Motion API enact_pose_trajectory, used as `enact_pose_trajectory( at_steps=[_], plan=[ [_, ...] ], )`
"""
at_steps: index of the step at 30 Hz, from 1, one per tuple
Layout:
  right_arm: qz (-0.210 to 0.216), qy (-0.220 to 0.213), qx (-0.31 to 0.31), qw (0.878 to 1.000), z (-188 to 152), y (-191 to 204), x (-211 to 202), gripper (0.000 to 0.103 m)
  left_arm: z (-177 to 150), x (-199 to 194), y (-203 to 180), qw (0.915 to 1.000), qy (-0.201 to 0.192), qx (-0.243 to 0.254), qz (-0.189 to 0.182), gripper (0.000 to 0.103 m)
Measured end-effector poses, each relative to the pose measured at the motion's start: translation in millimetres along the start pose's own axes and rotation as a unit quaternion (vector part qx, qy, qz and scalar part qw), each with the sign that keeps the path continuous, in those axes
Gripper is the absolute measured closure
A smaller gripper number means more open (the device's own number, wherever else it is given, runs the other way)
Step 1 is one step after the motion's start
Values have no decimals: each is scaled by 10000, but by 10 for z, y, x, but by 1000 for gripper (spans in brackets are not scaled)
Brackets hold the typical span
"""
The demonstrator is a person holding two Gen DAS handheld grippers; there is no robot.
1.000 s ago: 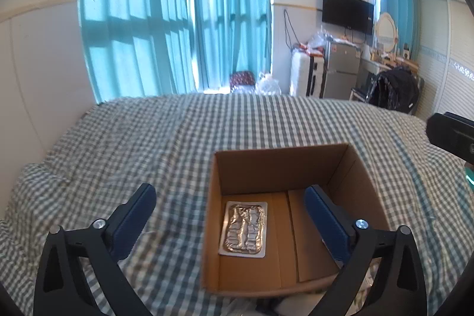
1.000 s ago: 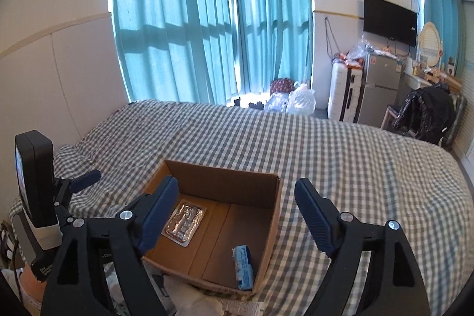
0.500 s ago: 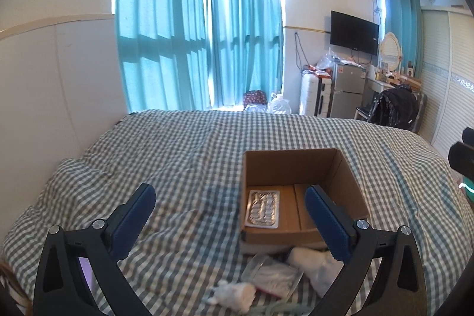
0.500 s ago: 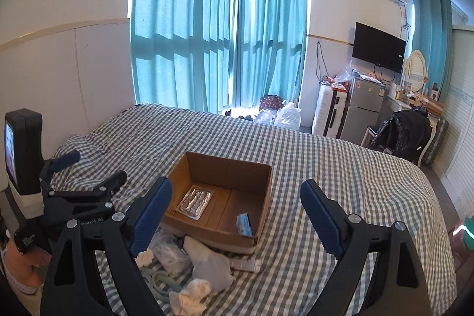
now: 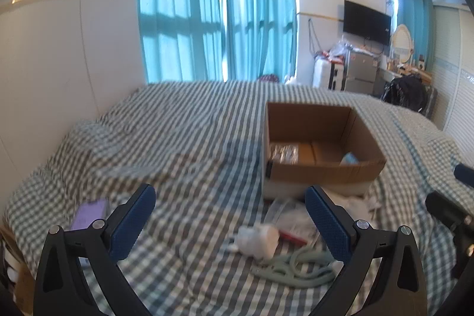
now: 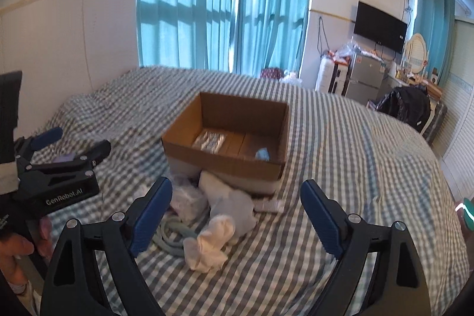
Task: Organize objects
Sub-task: 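Grasp the white lace cloth with the right tool while the left tool grasps the figurine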
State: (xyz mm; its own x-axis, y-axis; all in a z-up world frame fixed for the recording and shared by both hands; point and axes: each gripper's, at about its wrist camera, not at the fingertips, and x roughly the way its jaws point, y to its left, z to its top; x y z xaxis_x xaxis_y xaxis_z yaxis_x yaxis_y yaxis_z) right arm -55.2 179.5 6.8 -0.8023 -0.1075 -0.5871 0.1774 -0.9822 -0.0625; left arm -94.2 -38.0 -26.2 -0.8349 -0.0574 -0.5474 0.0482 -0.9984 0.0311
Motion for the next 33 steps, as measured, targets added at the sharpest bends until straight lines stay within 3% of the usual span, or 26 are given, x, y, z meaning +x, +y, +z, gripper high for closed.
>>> enact_pose_trajectory(
  at_steps=[6,16,19,23,26,33],
  plan=[
    [37,547,-22,9985,-397,76,402,14,-393,225,-15,9994,350,8,52,0],
    [567,1511,-26,9869,-749,269,1008,19,-732,536,-83,9966,789,211,93,0],
    [614,1694,-87,9836,-823,305,1123,37,-771,599,-84,9958,885,201,77,0],
    [580,1779,-158,9822,-880,284,1181,80,-795,680,-100,9950,977,209,41,0],
    [557,1637,-194,9847,-831,221,1111,88,-803,741,-127,9943,1033,246,32,0],
    [350,1010,-31,9943,-465,-111,839,89,-777,943,-186,9931,1133,308,7,0]
  ],
)
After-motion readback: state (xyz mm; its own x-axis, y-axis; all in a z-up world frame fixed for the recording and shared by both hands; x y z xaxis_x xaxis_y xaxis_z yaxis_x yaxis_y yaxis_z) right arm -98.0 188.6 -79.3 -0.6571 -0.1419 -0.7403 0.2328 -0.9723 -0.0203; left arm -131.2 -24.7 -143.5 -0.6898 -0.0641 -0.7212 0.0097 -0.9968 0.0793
